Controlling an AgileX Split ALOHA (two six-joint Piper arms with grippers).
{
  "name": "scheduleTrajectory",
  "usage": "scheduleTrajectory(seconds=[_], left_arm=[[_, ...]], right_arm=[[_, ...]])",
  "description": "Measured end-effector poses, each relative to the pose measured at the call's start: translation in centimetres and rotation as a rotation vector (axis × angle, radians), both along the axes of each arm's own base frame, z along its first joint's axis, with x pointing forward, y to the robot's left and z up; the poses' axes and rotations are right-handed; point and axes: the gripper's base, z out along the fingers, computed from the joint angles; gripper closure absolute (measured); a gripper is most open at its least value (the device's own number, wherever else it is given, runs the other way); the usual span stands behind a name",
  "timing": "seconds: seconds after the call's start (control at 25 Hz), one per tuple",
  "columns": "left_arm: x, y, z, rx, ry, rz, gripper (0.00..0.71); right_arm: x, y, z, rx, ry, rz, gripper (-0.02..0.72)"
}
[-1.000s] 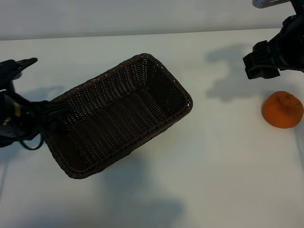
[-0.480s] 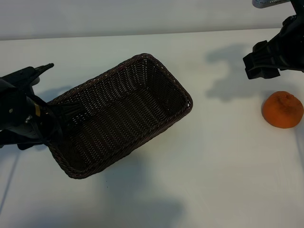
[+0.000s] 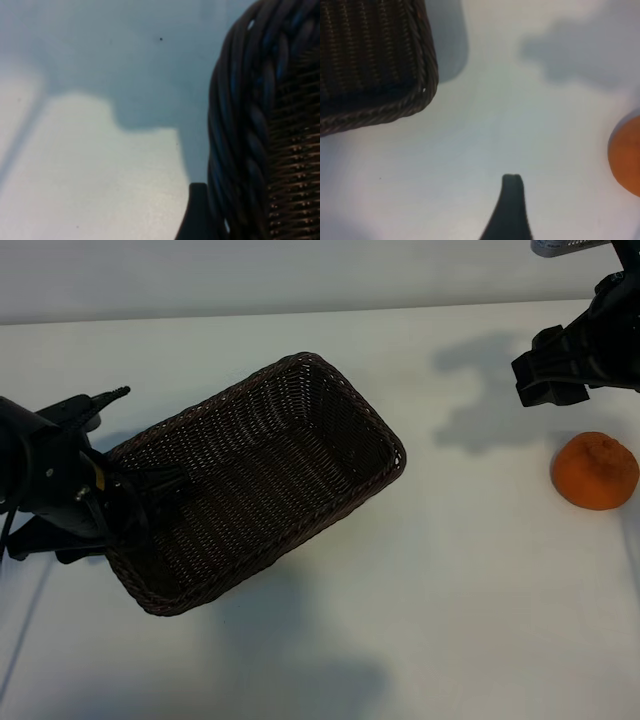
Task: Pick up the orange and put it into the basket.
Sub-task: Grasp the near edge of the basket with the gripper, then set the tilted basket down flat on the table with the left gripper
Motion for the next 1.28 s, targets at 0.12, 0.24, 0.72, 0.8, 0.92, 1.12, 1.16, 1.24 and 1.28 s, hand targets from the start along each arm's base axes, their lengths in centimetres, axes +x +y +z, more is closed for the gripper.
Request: scheduleTrajectory(seconds=[0.12,0.24,0.72,0.8,0.92,1.12,1.16,1.24,1.28], left_arm=[[0.1,-0.1,-0.4,0.000,0.010,0.002,0.119],[0.2,-0.1,-0.9,0.004,0.024,0.003,0.119],[0.4,-0.2,-1.8,0.014,0.048,-0.001,0.119],[0.2,-0.2,-2.4,0.014,0.057,-0.001,0.126],[-0.4,-0.1,-3.3,-0.013,0.052,0.012,0.178],[-0.6,-0.1,-3.7,-0.037,0.018,0.013,0.290],[-0.6,-0.1,-3.6,-0.042,0.011,0.011,0.293],[-0.6,-0.1,-3.6,-0.045,0.007,0.013,0.293],[-0.7,-0.1,-3.5,-0.045,0.007,0.013,0.293]], right_arm=[[0.0,0.0,0.0,0.000,0.000,0.001,0.108],[0.0,0.0,0.0,0.000,0.000,0.001,0.108],[0.0,0.0,0.0,0.000,0.000,0.001,0.108],[0.0,0.0,0.0,0.000,0.000,0.001,0.108],[0.0,0.0,0.0,0.000,0.000,0.001,0.108],[0.0,0.0,0.0,-0.001,0.000,0.002,0.108],[0.0,0.0,0.0,-0.001,0.000,0.002,0.108],[0.0,0.0,0.0,-0.001,0.000,0.002,0.108],[0.0,0.0,0.0,-0.001,0.000,0.002,0.108]])
